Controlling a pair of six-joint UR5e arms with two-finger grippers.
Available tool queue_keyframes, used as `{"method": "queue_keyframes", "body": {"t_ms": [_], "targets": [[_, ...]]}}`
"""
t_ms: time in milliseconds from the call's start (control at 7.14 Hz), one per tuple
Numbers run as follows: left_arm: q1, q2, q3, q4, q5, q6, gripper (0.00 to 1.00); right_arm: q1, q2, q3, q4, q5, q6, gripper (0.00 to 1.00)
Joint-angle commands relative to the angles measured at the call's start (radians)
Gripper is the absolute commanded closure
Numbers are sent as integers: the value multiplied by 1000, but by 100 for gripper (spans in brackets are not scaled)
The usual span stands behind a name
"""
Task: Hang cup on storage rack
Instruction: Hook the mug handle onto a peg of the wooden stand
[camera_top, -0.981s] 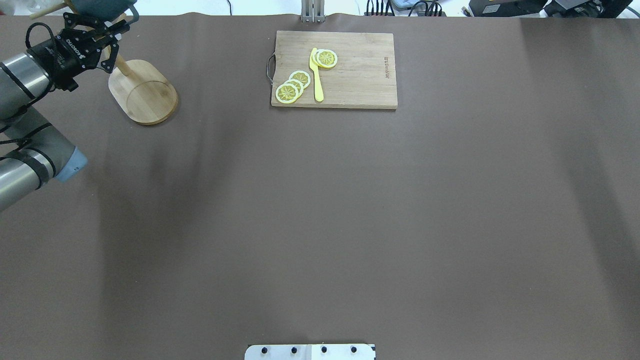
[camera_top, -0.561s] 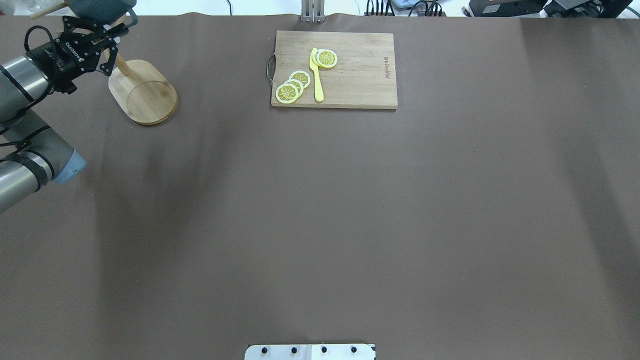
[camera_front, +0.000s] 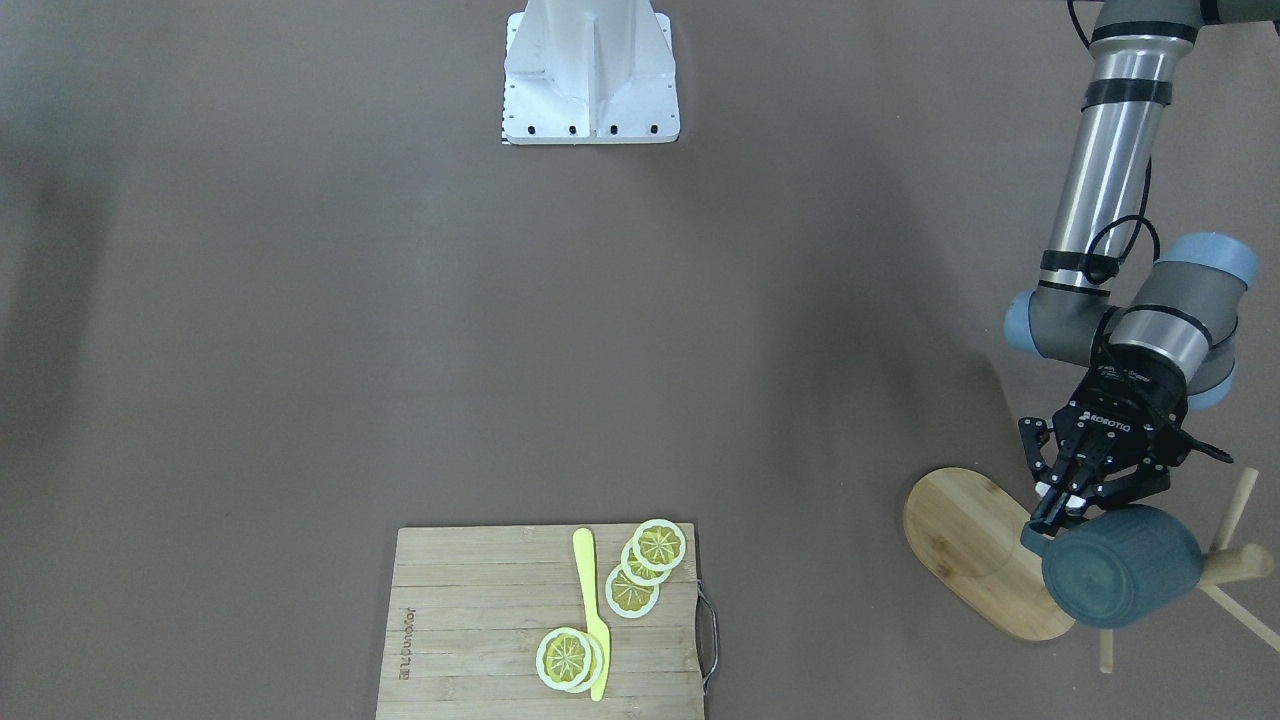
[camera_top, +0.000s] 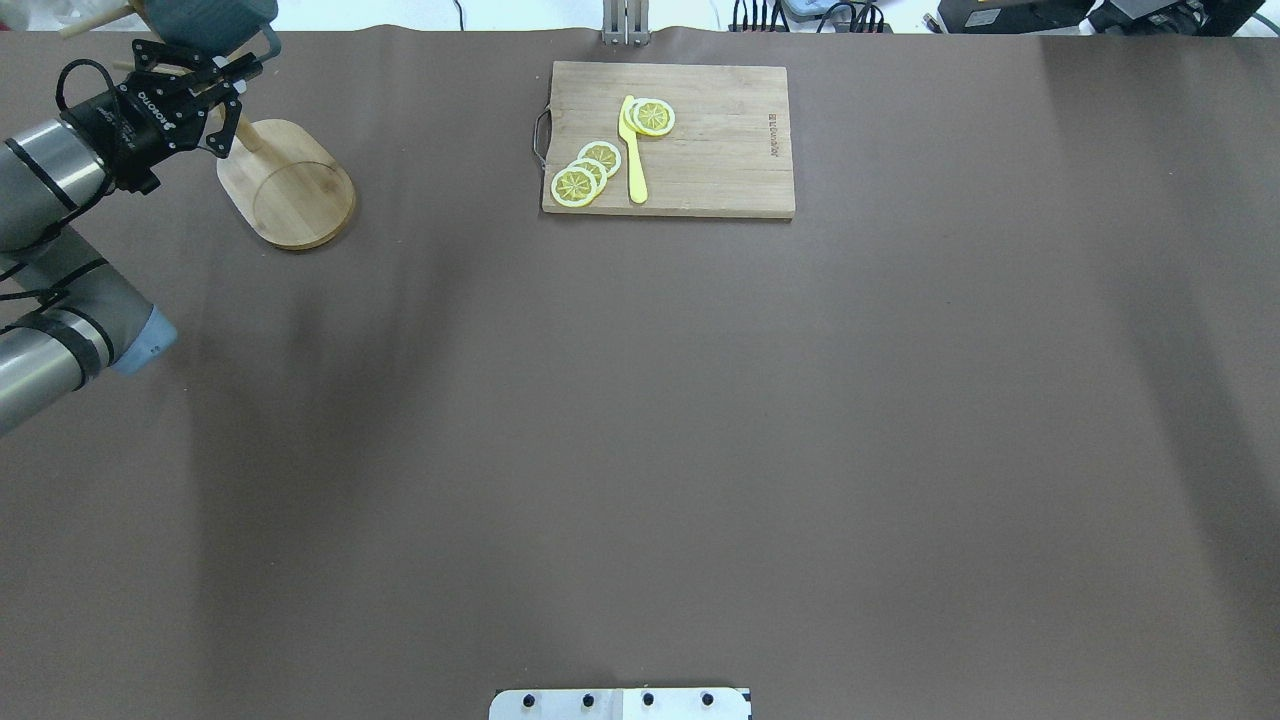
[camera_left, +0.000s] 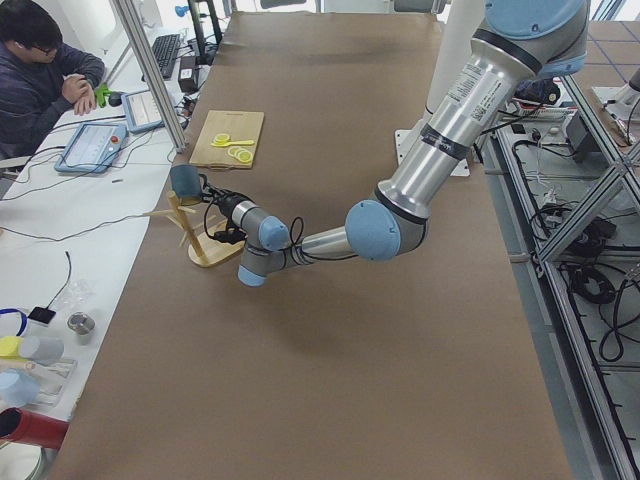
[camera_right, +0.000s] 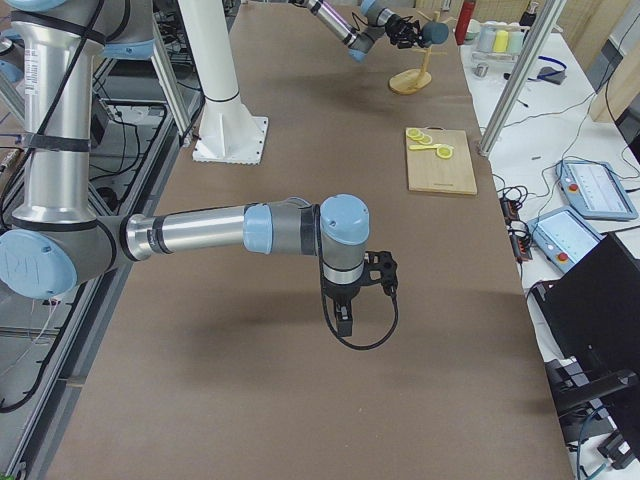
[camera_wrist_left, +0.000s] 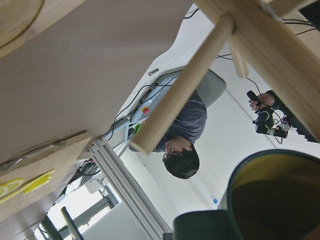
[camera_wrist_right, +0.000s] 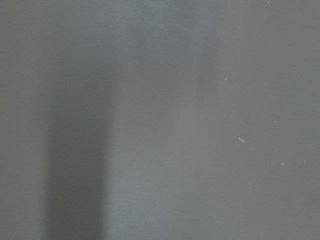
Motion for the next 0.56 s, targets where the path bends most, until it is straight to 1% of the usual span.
{"method": "queue_keyframes", "body": {"t_ms": [0, 140, 280, 420], "targets": [[9, 0, 3, 0, 7, 2, 100, 0, 0, 0, 0, 0, 2, 0], [11, 0, 4, 0, 7, 2, 100, 0, 0, 0, 0, 0, 2, 0], [11, 0, 3, 0, 7, 2, 98, 0, 0, 0, 0, 0, 2, 0], [11, 0, 4, 0, 7, 2, 69, 0, 0, 0, 0, 0, 2, 0]]}}
